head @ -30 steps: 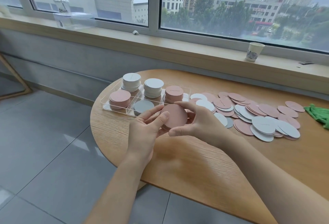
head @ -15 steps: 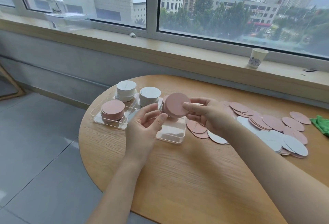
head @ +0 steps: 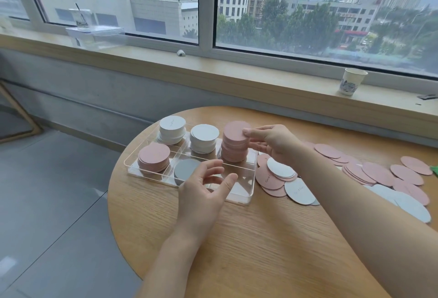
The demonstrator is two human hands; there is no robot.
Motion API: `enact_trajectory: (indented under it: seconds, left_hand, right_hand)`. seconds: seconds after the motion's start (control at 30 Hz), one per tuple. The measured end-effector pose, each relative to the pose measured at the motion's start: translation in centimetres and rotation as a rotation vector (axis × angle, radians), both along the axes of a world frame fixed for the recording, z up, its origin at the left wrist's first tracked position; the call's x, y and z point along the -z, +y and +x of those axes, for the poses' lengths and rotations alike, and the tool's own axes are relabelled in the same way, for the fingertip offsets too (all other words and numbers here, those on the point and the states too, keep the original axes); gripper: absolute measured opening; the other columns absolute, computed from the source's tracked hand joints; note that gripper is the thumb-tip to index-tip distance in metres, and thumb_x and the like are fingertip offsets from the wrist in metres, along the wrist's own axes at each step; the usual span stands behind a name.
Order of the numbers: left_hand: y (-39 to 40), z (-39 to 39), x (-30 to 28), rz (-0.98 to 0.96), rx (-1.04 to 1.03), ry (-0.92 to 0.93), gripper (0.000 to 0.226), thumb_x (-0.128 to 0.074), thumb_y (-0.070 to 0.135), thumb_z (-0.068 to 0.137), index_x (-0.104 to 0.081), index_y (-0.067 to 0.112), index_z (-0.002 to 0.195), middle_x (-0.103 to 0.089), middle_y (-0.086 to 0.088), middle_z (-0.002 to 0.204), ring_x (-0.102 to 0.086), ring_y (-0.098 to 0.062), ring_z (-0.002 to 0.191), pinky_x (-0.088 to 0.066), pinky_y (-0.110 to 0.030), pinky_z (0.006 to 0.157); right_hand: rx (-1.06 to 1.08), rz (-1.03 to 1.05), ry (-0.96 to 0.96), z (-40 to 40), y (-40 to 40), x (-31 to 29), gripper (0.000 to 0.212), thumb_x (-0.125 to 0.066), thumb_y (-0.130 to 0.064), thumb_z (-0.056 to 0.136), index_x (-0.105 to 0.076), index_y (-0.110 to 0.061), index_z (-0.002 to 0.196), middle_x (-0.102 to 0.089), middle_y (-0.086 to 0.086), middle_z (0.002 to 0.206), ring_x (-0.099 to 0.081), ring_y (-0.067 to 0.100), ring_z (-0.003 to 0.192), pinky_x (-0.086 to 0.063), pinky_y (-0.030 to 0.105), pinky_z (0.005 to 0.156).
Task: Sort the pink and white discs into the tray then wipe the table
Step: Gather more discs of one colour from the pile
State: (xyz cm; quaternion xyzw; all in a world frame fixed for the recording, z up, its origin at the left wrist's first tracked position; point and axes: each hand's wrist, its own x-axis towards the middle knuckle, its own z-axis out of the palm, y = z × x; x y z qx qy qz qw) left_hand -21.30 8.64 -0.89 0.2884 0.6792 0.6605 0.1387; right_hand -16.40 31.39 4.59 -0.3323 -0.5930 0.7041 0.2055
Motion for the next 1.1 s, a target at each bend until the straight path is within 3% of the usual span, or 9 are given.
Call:
enact_trajectory:
  seconds: [0.17,0.3,0.4,0.47,0.6,0.73,0.87,0.97,1.1]
  left_hand:
    - [-0.1,0.3,0.0,-0.04,0.012,0.068,0.032,-0.087,0.034,0.082,-0.07,0.035,0.109,-0.074,0.016,0.1,-0.071,0.0,0.088,-0.059,-0.027,0.074]
    - [-0.1,0.3,0.0,-0.026,0.016,0.058,0.032,-0.087,0.033,0.082,-0.071,0.035,0.109,-0.075,0.016,0.101,-0.072,-0.001,0.089,-0.06,-0.028,0.074]
    - [-0.2,0.3,0.0,-0.016,0.021,0.062,0.032,-0.087,0.033,0.082,-0.071,0.035,0.11,-0.075,0.016,0.102,-0.072,-0.002,0.09,-0.059,-0.027,0.074]
    - [-0.2,0.3,0.0,-0.011,0.022,0.071,0.032,-0.087,0.033,0.082,-0.071,0.035,0.11,-0.075,0.017,0.101,-0.072,-0.003,0.09,-0.059,-0.026,0.073]
    - [-0.2,0.7,-0.1,-0.001,0.028,0.09,0.03,-0.087,0.03,0.082,-0.072,0.032,0.108,-0.075,0.017,0.099,-0.071,0.0,0.091,-0.056,-0.019,0.072]
    - [-0.3,1.3,-0.2,0.009,0.056,0.106,0.029,-0.087,0.026,0.082,-0.072,0.03,0.107,-0.074,0.023,0.098,-0.07,0.002,0.092,-0.052,-0.013,0.071]
    - [-0.1,2.1,-0.2,-0.004,0.081,0.142,0.03,-0.087,0.026,0.082,-0.072,0.031,0.108,-0.074,0.021,0.098,-0.07,0.0,0.091,-0.052,-0.014,0.072]
    - [-0.2,2.6,0.1,-0.013,0.089,0.185,0.03,-0.088,0.026,0.082,-0.072,0.03,0.108,-0.075,0.018,0.099,-0.07,-0.001,0.091,-0.053,-0.016,0.071]
    - [-0.3,2.8,0.4,-0.033,0.113,0.226,0.03,-0.087,0.028,0.082,-0.072,0.03,0.108,-0.074,0.011,0.096,-0.071,-0.004,0.09,-0.053,-0.015,0.069]
  right_hand:
    - [0.036,0.19,-0.117,-0.3,0.4,0.8,0.043,-0.089,-0.02,0.075,-0.071,0.004,0.105,-0.074,0.015,0.088,-0.068,0.019,0.074,-0.057,0.023,0.065]
    - [0.057,0.351,-0.192,-0.3,0.5,1.3,0.041,-0.09,-0.029,0.074,-0.075,-0.001,0.1,-0.072,0.01,0.08,-0.066,0.015,0.07,-0.056,0.026,0.069]
    - [0.022,0.435,-0.227,0.2,0.0,1.2,0.038,-0.087,-0.036,0.077,-0.076,-0.007,0.097,-0.075,0.009,0.084,-0.07,0.017,0.077,-0.058,0.029,0.07]
    - [0.028,0.581,-0.277,0.8,-0.3,1.0,0.035,-0.082,-0.047,0.08,-0.077,-0.016,0.095,-0.077,0.003,0.084,-0.073,0.016,0.082,-0.06,0.032,0.072]
    - [0.074,0.984,-0.328,4.1,-1.1,0.4,0.032,-0.071,-0.054,0.086,-0.075,-0.025,0.1,-0.073,-0.015,0.091,-0.066,0.0,0.085,-0.052,0.023,0.076]
    - [-0.135,1.271,-0.45,8.5,-0.5,1.7,0.047,-0.062,-0.066,0.084,-0.07,-0.03,0.113,-0.063,-0.018,0.11,-0.058,0.004,0.101,-0.047,0.031,0.085]
    - [-0.296,1.324,-0.612,10.7,0.4,3.3,0.06,-0.062,-0.074,0.077,-0.067,-0.035,0.122,-0.056,-0.015,0.134,-0.045,0.013,0.126,-0.036,0.04,0.106]
    - [-0.313,1.283,-0.655,10.5,0.9,3.3,0.063,-0.069,-0.069,0.076,-0.063,-0.036,0.13,-0.05,-0.015,0.141,-0.039,0.013,0.127,-0.03,0.039,0.11]
    - [-0.273,1.102,-0.65,10.0,2.1,3.5,0.076,-0.063,-0.077,0.072,-0.06,-0.033,0.134,-0.049,-0.013,0.144,-0.046,0.013,0.129,-0.037,0.042,0.111]
